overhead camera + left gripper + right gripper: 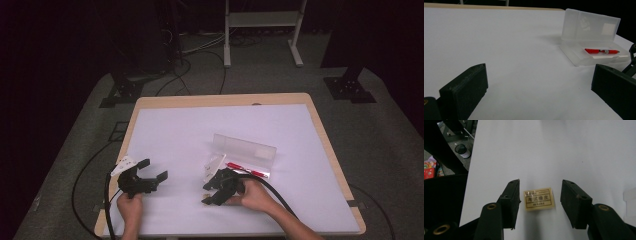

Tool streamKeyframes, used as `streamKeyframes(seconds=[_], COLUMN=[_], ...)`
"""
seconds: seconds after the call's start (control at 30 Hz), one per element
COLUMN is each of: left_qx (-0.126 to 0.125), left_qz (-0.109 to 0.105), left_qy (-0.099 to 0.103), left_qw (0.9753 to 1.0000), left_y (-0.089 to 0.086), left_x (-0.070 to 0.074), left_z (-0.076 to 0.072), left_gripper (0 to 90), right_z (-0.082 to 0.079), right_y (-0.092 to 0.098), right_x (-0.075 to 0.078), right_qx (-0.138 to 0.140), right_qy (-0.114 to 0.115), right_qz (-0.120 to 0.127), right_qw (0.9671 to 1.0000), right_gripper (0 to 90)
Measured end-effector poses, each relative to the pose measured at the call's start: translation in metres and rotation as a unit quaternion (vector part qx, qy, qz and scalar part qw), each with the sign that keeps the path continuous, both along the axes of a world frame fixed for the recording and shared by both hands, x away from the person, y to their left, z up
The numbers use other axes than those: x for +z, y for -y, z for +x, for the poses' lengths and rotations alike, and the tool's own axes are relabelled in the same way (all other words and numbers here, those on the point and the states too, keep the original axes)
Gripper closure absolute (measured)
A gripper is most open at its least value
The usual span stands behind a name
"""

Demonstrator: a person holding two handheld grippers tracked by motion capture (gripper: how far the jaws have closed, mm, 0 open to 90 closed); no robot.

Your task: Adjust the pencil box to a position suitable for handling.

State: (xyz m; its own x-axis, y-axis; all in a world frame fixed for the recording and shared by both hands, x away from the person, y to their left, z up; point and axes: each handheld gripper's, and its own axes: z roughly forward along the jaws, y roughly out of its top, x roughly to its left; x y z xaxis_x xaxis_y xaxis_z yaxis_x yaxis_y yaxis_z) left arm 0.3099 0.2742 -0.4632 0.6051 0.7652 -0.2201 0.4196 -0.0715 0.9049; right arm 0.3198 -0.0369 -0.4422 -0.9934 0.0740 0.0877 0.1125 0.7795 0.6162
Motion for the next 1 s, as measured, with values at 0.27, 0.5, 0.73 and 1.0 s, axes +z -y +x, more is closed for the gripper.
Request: streamKeyframes(seconds=[0.27,0.5,0.73,1.0], left_qx=[0.001,0.001,0.001,0.000], left_qz=[-0.001,-0.002,-0.002,-0.003], left_qy=[0.000,0.000,0.000,0.000], left_qw=[1.0000,1.0000,1.0000,1.0000], left_y=[0.000,0.000,0.000,0.000], left_x=[0.000,0.000,0.000,0.000], left_z=[0.000,0.000,0.000,0.000], left_gripper=[0.0,0.0,0.0,0.0], right_z=[0.002,0.002,0.003,0.002], right_y=[-0.002,-0.004,-0.005,-0.006], right_x=[-0.004,-0.007,-0.010,-0.010], right_qx=[0.001,0.005,0.009,0.010], right_qy=[-0.003,-0.005,-0.010,-0.011], right_qz=[-0.004,-0.008,-0.012,-0.012], right_qw=[1.0000,0.9999,0.9998,0.9998], right_gripper=[50.6,52.3,54.5,57.4])
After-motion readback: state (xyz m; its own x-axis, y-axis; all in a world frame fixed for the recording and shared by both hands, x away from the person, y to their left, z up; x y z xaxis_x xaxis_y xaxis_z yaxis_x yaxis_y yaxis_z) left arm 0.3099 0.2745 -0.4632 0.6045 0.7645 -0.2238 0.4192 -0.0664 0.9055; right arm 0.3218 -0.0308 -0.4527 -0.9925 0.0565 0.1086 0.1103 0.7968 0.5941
